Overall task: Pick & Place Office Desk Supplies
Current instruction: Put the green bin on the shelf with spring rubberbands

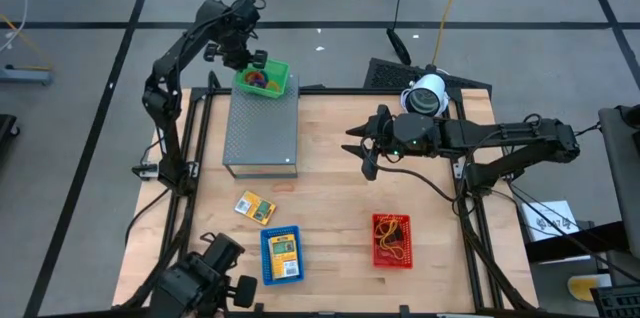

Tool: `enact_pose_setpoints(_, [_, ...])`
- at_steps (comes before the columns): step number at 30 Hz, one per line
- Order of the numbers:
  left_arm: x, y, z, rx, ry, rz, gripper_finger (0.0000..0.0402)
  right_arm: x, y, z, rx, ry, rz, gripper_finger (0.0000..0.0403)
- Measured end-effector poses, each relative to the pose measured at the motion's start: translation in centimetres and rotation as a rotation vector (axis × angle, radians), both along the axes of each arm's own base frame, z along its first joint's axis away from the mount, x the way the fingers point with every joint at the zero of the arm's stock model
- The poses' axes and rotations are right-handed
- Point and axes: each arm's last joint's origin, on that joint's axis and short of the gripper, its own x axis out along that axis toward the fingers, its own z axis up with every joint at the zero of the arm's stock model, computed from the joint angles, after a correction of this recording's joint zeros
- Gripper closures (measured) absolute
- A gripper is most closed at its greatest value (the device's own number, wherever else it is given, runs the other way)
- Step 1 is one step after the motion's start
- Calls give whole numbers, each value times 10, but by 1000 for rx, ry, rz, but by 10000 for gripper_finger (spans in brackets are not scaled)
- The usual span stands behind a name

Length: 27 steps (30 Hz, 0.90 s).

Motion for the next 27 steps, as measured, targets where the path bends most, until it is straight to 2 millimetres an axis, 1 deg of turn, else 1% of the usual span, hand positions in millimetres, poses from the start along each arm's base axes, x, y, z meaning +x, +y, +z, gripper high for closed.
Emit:
enact_pose_setpoints(7, [5, -3, 0, 6, 10, -29, 389, 0, 0, 0, 0, -1, 0, 222])
enact_pose_setpoints(20, [6, -4, 0, 5, 11, -32, 325, 0, 0, 0, 0, 0, 1, 222])
enact_pose_setpoints(27, [7, -5, 0, -13, -18, -38, 320, 0, 0, 0, 0, 0, 1, 222])
